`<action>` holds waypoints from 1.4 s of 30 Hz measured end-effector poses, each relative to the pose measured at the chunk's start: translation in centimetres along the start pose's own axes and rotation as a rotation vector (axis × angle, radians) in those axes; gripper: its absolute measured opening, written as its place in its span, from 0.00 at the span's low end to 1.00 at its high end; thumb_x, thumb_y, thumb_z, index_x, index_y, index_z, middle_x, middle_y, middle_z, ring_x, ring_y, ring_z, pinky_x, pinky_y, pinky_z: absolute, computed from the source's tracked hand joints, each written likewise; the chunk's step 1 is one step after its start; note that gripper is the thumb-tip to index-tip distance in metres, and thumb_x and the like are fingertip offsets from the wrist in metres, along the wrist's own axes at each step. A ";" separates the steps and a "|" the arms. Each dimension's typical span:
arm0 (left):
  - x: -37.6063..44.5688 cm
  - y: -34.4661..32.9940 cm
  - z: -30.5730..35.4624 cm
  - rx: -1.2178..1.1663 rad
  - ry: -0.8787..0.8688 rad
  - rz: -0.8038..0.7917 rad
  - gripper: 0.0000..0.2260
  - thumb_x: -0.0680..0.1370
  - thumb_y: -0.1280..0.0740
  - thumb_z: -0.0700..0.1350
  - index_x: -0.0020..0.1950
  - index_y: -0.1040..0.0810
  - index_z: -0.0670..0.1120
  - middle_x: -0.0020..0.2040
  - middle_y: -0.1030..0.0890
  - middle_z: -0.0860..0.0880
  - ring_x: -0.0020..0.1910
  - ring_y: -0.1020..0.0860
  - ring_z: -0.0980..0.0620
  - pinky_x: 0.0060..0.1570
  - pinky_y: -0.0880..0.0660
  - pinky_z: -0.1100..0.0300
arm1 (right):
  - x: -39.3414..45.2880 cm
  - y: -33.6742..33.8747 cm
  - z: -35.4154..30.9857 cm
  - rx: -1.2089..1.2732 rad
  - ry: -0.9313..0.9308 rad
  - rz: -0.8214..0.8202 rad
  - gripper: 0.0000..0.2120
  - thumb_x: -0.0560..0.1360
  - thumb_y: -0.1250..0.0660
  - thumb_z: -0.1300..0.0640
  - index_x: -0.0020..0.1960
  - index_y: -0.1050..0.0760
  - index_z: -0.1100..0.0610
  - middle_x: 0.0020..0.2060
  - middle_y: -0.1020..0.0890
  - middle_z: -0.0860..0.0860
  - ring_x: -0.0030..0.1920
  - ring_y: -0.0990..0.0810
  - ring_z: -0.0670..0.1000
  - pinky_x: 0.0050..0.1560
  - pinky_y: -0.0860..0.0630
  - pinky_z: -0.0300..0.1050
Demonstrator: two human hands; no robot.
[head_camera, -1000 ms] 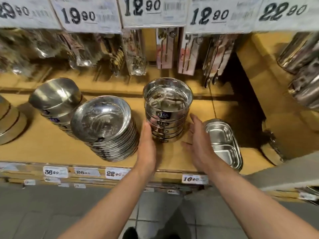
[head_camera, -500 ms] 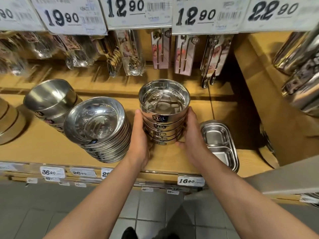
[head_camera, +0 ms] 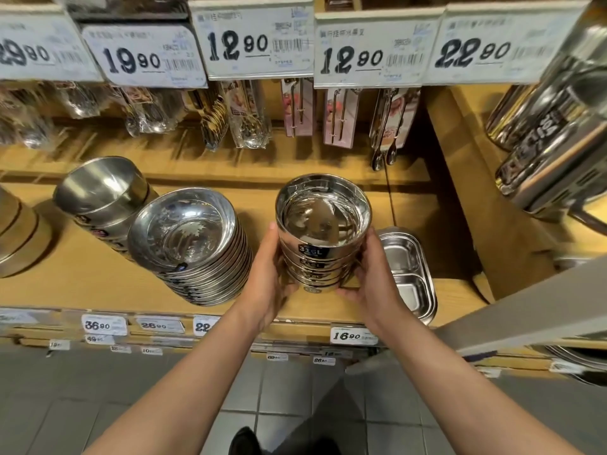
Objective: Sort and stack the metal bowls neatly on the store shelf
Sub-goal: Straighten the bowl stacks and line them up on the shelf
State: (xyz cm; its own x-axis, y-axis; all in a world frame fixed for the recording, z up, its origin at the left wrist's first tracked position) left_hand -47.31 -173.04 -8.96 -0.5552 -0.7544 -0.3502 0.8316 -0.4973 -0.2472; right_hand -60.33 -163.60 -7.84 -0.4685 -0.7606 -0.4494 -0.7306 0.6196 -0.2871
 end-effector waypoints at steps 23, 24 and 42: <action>-10.7 -1.1 6.5 0.003 0.014 0.031 0.24 0.81 0.45 0.68 0.36 0.19 0.57 0.39 0.17 0.59 0.39 0.20 0.63 0.35 0.23 0.61 | -9.0 -2.1 -4.4 -0.114 0.089 -0.102 0.17 0.82 0.51 0.33 0.60 0.28 0.36 0.46 0.14 0.34 0.46 0.15 0.37 0.37 0.17 0.44; -11.4 -0.9 7.1 0.007 0.012 0.032 0.24 0.81 0.45 0.68 0.36 0.19 0.57 0.39 0.18 0.59 0.39 0.20 0.63 0.33 0.23 0.63 | -9.8 -2.6 -4.7 -0.110 0.099 -0.114 0.18 0.82 0.51 0.33 0.62 0.28 0.36 0.49 0.15 0.36 0.47 0.15 0.37 0.40 0.16 0.48; -22.2 13.0 12.4 -0.072 -0.029 0.161 0.21 0.78 0.43 0.71 0.49 0.15 0.62 0.46 0.14 0.62 0.57 0.21 0.53 0.44 0.20 0.50 | -19.1 -18.8 -1.9 -0.143 0.044 -0.238 0.21 0.77 0.47 0.27 0.61 0.23 0.33 0.56 0.17 0.40 0.62 0.24 0.47 0.57 0.21 0.69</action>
State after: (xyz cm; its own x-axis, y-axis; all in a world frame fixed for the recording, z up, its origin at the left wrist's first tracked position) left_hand -23.98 -168.07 6.84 -0.4131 -0.8345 -0.3645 0.9063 -0.3374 -0.2546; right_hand -38.61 -161.07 7.78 -0.2938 -0.8911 -0.3458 -0.8839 0.3910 -0.2566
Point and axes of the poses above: each hand's wrist, its own x-axis towards the middle knuckle, its own y-axis out of the back of the hand, z = x × y, the point moved 4 cm from there along x, towards the middle knuckle
